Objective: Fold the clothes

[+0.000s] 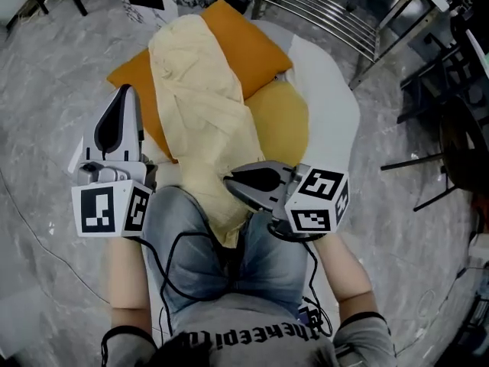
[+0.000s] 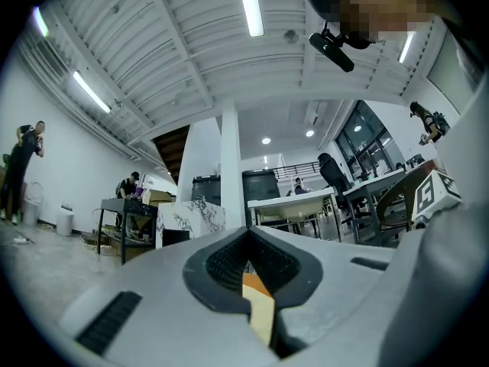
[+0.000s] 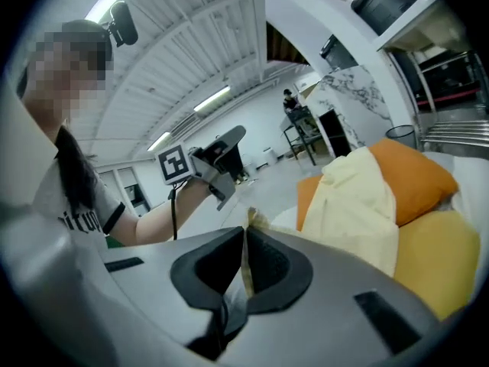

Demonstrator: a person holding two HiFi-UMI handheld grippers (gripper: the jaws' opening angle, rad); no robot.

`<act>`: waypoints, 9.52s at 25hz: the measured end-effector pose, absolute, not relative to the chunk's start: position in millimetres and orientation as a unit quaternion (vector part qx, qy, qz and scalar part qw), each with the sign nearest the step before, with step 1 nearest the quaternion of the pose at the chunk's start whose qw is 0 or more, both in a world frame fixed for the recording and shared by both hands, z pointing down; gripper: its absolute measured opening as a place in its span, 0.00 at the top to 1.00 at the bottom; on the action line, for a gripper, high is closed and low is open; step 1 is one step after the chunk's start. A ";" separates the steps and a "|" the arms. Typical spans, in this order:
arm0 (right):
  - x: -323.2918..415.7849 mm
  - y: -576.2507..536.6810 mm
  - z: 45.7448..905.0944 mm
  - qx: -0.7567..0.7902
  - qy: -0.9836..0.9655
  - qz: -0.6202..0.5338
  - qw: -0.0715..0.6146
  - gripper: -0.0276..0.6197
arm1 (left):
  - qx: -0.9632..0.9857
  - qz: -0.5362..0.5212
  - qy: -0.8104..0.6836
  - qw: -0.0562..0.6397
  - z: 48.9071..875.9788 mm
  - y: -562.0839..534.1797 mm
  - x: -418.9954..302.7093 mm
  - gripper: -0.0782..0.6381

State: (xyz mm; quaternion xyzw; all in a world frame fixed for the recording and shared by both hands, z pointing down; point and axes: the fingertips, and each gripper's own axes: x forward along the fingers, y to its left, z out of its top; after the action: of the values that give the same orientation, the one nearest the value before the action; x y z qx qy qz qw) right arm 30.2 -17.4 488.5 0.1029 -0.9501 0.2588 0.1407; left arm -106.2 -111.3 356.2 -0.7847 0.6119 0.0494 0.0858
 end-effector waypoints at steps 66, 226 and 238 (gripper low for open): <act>-23.0 -250.7 456.7 0.260 -0.939 0.201 0.106 0.94 | -0.789 0.018 0.610 0.073 374.6 -183.6 -157.5 0.89; 39.3 16.9 565.3 0.029 -0.981 0.165 0.103 0.94 | -0.840 0.027 0.540 0.042 478.0 -65.4 -79.8 0.89; 55.4 117.3 635.2 -0.086 -0.967 0.116 0.208 0.93 | -0.850 0.015 0.523 0.058 472.2 -36.3 -60.0 0.89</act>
State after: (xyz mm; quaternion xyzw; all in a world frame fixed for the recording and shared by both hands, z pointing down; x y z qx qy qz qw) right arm 55.4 117.3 635.2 -0.0862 -0.9674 0.1158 0.2083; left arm -60.0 -36.3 472.2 -0.8500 0.5233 0.0146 0.0581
